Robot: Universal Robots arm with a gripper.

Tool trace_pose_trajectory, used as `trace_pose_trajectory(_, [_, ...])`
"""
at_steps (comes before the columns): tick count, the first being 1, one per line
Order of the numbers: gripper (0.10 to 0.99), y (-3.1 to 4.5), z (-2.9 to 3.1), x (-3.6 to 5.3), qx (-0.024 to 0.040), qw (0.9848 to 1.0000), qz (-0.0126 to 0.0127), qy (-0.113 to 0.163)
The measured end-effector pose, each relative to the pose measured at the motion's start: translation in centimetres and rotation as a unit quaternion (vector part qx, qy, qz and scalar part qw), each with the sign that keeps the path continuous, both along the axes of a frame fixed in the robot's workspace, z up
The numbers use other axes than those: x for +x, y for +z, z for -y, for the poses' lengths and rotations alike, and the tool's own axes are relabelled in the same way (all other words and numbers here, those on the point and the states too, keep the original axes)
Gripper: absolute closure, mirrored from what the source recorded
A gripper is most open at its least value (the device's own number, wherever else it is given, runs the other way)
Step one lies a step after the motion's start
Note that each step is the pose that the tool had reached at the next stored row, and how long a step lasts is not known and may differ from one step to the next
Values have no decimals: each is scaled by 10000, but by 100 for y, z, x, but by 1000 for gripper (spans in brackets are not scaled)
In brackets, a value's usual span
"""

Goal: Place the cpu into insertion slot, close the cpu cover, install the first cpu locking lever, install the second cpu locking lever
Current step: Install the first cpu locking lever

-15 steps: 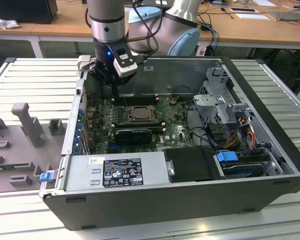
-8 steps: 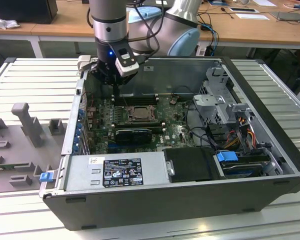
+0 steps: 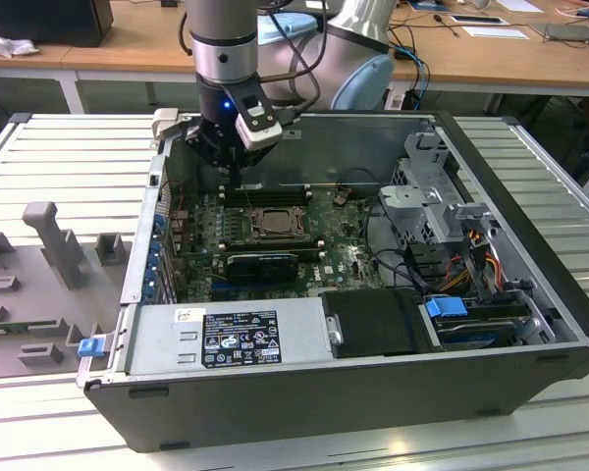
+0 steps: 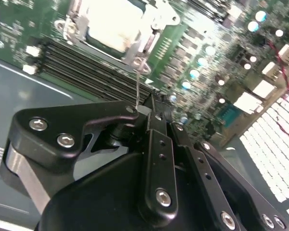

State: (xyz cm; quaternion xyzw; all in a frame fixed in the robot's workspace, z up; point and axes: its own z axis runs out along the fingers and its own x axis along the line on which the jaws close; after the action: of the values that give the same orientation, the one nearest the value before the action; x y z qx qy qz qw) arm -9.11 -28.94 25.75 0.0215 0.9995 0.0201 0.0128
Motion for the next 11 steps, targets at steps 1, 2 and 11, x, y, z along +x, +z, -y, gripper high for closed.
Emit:
trace_pose_trajectory(1, [980,0,0,63,-1,10000,0,0])
trace_pose_trajectory(2, [980,-2,0,85,-1,10000,0,0])
trace_pose_trajectory(11, [980,-62,2,344,53,10000,-5,-1])
